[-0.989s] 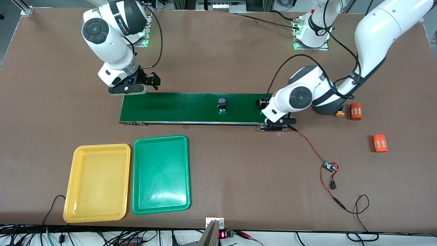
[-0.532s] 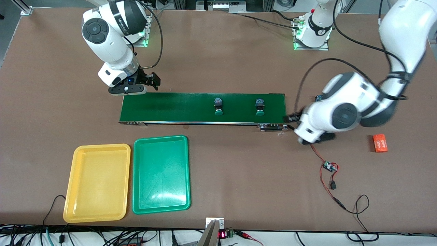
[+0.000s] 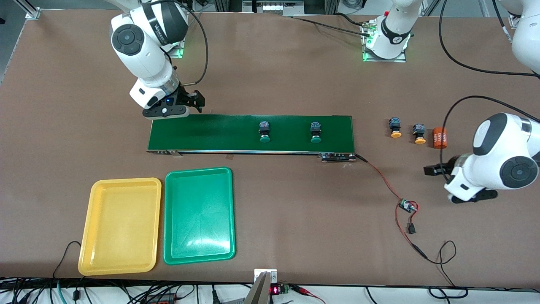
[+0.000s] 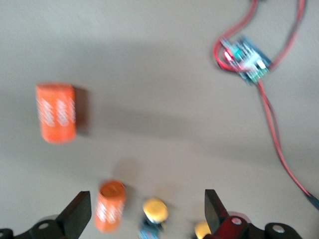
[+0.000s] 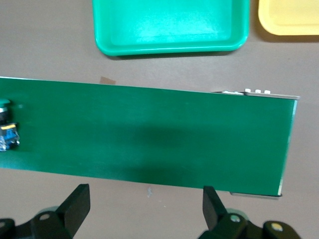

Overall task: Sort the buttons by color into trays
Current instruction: 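Reach the left gripper to the orange cylinder while the right gripper lowers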

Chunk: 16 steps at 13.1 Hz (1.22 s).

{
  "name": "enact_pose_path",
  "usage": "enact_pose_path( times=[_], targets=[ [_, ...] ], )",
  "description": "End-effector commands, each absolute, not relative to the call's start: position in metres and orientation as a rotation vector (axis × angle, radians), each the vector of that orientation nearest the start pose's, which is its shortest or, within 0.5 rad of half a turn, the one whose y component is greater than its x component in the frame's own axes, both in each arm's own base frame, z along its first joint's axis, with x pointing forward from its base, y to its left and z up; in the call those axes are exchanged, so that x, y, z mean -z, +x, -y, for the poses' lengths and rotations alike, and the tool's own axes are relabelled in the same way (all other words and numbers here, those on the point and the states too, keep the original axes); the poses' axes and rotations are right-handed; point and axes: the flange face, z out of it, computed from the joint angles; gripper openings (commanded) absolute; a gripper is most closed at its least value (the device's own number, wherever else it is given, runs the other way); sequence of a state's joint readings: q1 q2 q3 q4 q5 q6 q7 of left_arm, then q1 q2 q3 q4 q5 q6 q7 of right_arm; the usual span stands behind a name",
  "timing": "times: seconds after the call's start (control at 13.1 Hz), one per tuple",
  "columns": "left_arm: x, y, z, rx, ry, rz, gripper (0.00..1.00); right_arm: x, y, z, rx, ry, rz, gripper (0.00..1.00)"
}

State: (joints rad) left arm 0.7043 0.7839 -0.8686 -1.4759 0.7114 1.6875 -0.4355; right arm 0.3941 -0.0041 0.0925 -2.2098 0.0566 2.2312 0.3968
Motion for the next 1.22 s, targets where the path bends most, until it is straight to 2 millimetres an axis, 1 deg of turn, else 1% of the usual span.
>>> enact_pose_path(
  times=[0.0,0.08,0.15,0.23,0.3,0.38,0.53,0.68,0.76,0.91,0.99,1.06,1.14],
  targets=[
    [-0.301,0.682,-0.102,-0.257,-2.932,0.039,1.00,-0.374,0.482,-0.279,0.001,-3.076,-0.001,1.00],
    [-0.295,0.680,-0.117,-0.285,-2.922,-0.026,1.00,-0.369,0.482,-0.291,-0.003,-3.076,0.005,1.00],
    [-0.289,0.676,-0.138,-0.315,-2.915,-0.096,1.00,-0.367,0.484,-0.297,-0.003,-3.074,-0.014,1.00],
    [-0.279,0.673,-0.154,-0.333,-2.921,-0.165,1.00,-0.362,0.484,-0.303,-0.002,-3.072,-0.037,1.00],
    [-0.270,0.671,-0.165,-0.332,-2.937,-0.182,1.00,-0.359,0.483,-0.310,0.016,-3.063,-0.055,1.00],
    [-0.264,0.665,-0.177,-0.341,-2.953,-0.155,1.00,-0.352,0.481,-0.317,0.018,-3.060,-0.068,1.00],
    [-0.252,0.659,-0.187,-0.365,-2.968,-0.140,1.00,-0.341,0.478,-0.330,0.032,-3.052,-0.081,1.00],
    [-0.233,0.657,-0.205,-0.331,-2.999,-0.115,1.00,-0.323,0.469,-0.347,0.027,-3.056,-0.069,1.00],
    [-0.224,0.654,-0.214,-0.318,-3.011,-0.100,1.00,-0.316,0.467,-0.351,0.018,-3.059,-0.080,1.00],
    [-0.215,0.652,-0.216,-0.332,-3.019,-0.098,1.00,-0.305,0.461,-0.360,-0.003,-3.070,-0.076,1.00],
    [-0.205,0.650,-0.218,-0.351,-3.027,-0.093,1.00,-0.303,0.461,-0.361,-0.004,-3.072,-0.072,1.00],
    [-0.194,0.646,-0.225,-0.360,-3.029,-0.079,1.00,-0.302,0.460,-0.361,-0.008,-3.074,-0.072,1.00],
    [-0.192,0.648,-0.229,-0.324,-3.034,-0.072,1.00,-0.299,0.460,-0.361,-0.015,-3.078,-0.070,1.00]
  ],
)
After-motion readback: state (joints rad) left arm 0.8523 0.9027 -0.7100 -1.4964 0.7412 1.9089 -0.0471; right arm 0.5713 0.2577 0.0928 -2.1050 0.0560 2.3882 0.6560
